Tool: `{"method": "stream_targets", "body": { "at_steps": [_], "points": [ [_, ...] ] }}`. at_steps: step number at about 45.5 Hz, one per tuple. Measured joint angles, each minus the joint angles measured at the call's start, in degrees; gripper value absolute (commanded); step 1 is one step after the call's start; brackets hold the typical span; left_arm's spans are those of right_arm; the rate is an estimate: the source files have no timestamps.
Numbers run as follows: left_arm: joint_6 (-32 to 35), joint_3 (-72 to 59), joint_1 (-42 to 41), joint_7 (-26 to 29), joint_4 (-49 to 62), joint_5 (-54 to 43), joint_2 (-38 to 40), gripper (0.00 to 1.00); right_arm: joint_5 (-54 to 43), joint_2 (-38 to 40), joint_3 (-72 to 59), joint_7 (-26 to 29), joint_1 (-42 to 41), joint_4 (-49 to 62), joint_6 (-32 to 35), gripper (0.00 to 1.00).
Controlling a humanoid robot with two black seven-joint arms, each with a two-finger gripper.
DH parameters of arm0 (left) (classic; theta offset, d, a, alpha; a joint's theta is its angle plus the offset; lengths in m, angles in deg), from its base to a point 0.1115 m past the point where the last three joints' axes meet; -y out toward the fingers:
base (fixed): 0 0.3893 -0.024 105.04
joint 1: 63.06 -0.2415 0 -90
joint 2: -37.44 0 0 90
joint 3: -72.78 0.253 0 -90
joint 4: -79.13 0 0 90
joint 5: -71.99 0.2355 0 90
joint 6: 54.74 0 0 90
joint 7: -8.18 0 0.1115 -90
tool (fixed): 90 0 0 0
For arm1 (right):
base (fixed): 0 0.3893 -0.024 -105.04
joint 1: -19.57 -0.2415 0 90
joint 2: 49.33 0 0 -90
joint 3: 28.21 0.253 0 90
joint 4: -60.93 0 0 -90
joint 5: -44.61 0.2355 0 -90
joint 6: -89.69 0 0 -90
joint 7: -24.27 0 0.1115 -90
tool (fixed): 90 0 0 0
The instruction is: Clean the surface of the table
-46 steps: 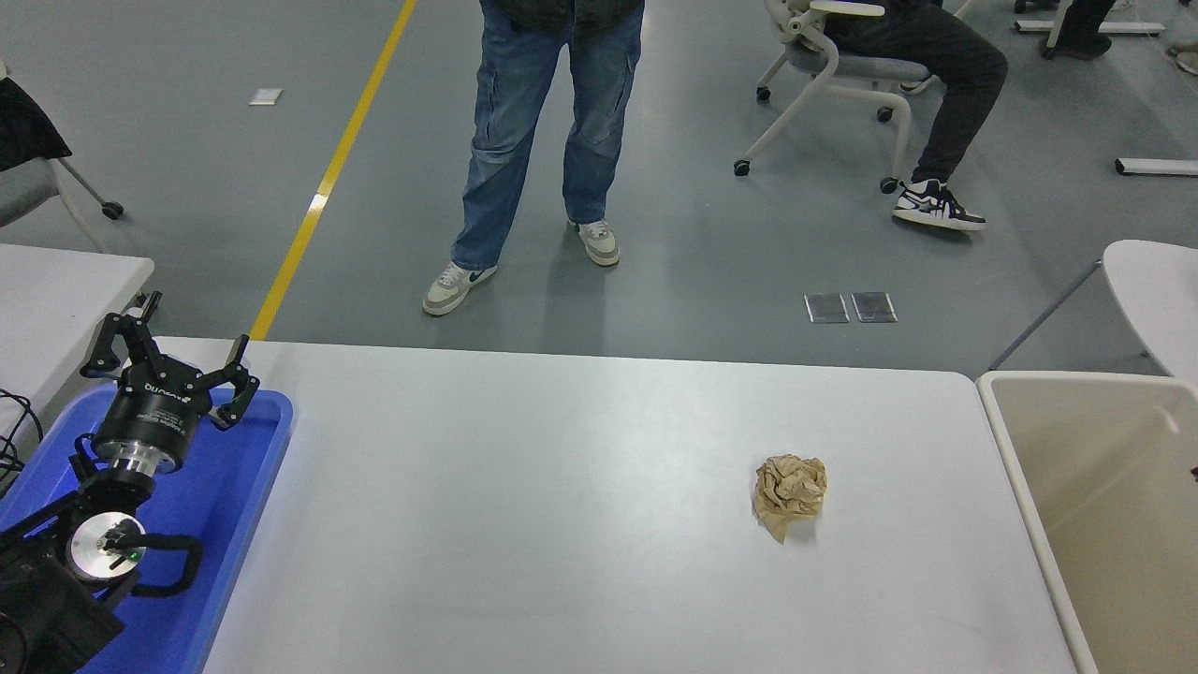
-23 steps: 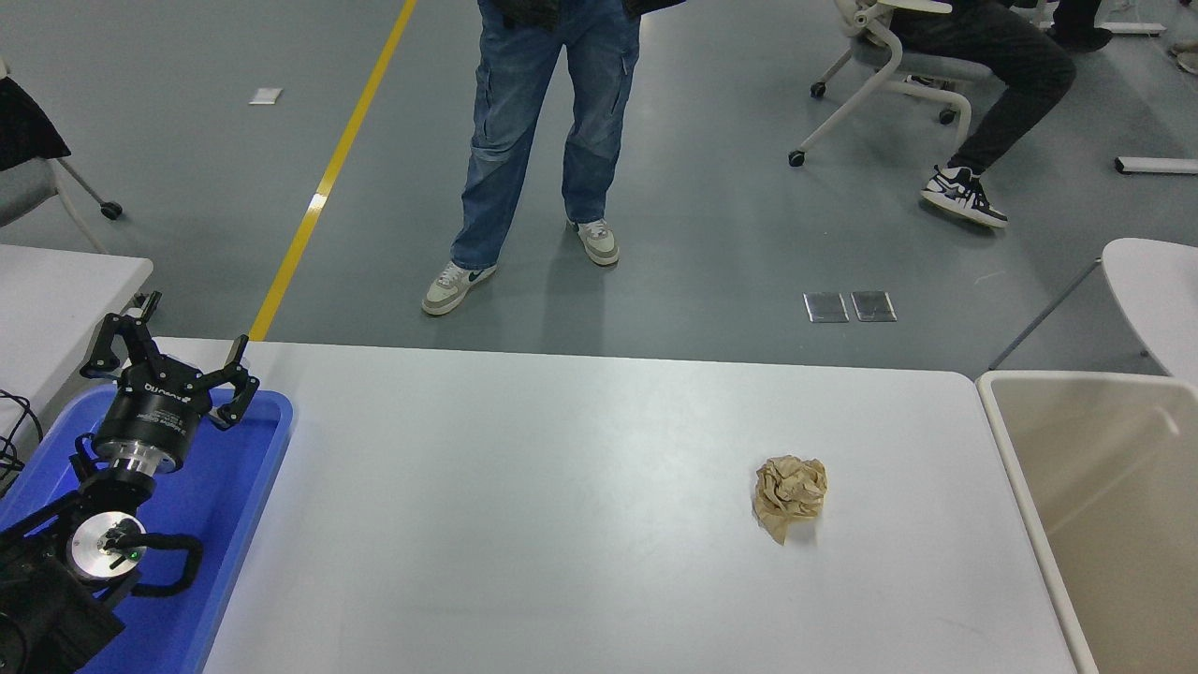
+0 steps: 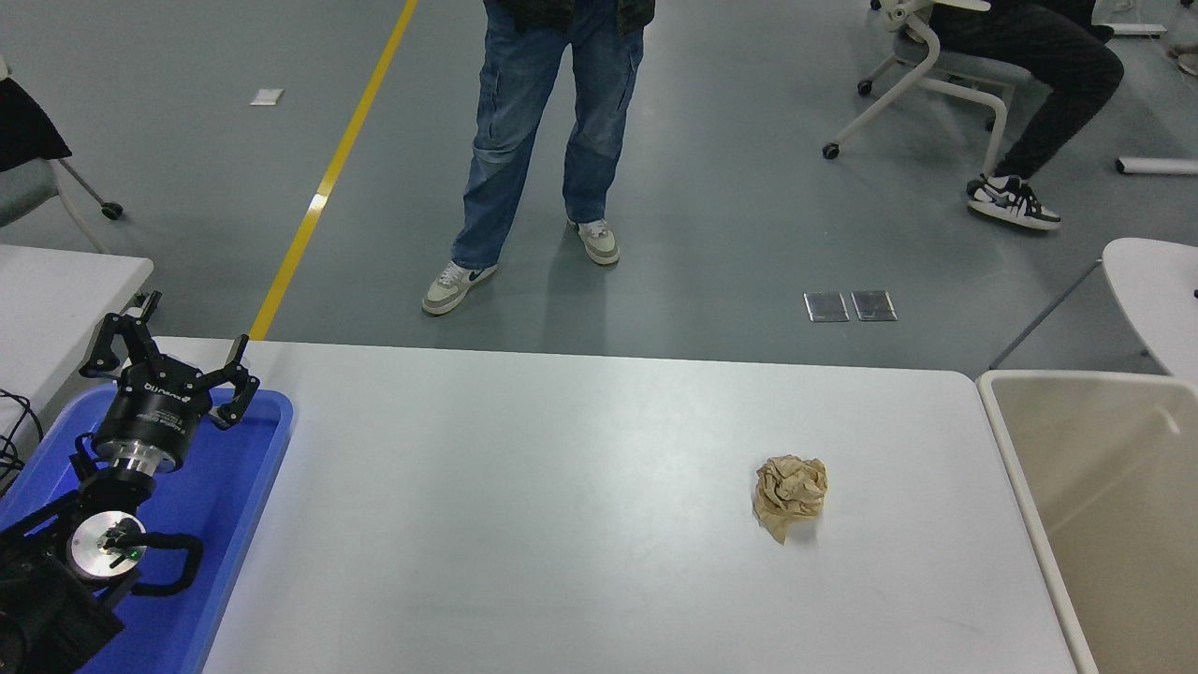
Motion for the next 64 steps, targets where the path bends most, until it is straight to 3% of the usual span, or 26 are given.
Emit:
{"method": "stream_targets", "body": {
  "at_steps": [27,64],
  "points": [
    [0.0,0.0,0.0,0.0,0.0,0.0,0.0,1.0,-0.07,-2.32,20.5,-2.04,8.83,-15.67,0.06,0.99],
    [0.0,0.0,0.0,0.0,0.0,0.0,0.0,1.0,-0.08,-11.05,22.7,-7.38,25.42,-18.82,0.48,0.99]
  ]
}}
